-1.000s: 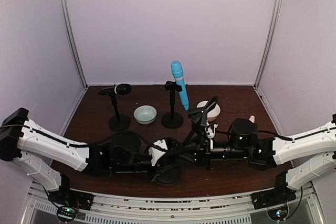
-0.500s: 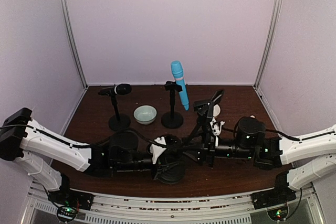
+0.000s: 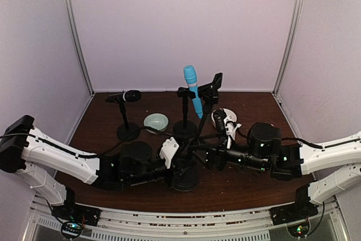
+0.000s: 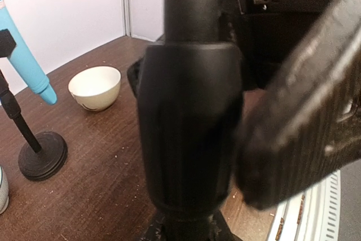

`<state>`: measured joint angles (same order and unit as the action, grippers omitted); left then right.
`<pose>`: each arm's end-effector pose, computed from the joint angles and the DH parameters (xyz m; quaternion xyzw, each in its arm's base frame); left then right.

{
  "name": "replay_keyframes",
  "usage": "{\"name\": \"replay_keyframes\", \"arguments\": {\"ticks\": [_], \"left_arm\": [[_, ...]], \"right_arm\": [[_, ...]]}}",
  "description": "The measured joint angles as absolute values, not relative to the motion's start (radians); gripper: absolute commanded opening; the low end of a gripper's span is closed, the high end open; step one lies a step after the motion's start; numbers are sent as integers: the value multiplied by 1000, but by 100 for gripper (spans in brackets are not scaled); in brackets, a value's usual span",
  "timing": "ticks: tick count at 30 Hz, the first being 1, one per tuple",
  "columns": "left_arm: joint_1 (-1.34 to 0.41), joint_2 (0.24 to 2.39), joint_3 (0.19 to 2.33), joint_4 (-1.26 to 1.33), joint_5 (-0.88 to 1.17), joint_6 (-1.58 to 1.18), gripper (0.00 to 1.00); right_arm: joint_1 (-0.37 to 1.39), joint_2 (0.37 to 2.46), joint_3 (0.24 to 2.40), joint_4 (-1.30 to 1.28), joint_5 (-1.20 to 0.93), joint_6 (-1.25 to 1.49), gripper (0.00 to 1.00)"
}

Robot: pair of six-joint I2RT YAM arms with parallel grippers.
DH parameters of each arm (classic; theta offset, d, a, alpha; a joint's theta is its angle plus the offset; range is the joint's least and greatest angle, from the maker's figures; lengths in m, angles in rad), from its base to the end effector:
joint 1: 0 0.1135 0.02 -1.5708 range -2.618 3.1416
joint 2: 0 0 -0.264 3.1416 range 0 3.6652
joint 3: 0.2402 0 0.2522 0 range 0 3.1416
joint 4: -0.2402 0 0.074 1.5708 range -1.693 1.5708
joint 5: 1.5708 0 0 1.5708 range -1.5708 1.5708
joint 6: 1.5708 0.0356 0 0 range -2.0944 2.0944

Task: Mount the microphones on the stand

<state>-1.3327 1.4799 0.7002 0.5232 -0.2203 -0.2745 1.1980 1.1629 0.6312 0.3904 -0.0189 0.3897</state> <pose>0.0825 -0.3068 0.2193 0.3392 0.7132 -0.3767 0.4841 0.0960 0.2474 0.2679 -0.3027 0.6919 0.4723 0.4544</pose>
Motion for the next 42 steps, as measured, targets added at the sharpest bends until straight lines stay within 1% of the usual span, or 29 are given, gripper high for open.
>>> {"name": "replay_keyframes", "arguments": {"ticks": [1,3,6,14,22,26,28,31,34,38,40,42], "left_arm": [[-1330,1483,699,529,-221,-280,0],[-1328,1484,687,555,-222,-288,0],[-1330,1483,683,564,-233,-303,0],[-1330,1483,686,512,-277,-337,0],[-1330,1483,693,499,-320,-345,0],[-1329,1483,693,496,-347,-351,0],[-1329,1483,693,496,-355,-351,0],[-1329,1483,693,494,-357,-351,0],[-1329,1483,693,493,-358,-351,0],[-1328,1483,691,486,-352,-350,0],[-1328,1483,683,494,-336,-349,0],[-1325,1483,661,522,-303,-341,0]], "right_arm": [[1200,1177,629,425,-19,400,67],[1203,1200,628,467,-19,414,68],[1206,1212,633,475,-6,420,66],[1215,1220,722,356,93,404,61],[1217,1259,781,251,129,432,57],[1218,1286,808,203,132,457,48],[1218,1289,809,196,131,466,39],[1223,1289,809,202,128,482,30],[1227,1289,804,215,123,481,18],[1214,1289,758,300,91,466,5],[1193,1288,718,373,36,445,3],[1172,1287,668,455,-31,413,3]]}}
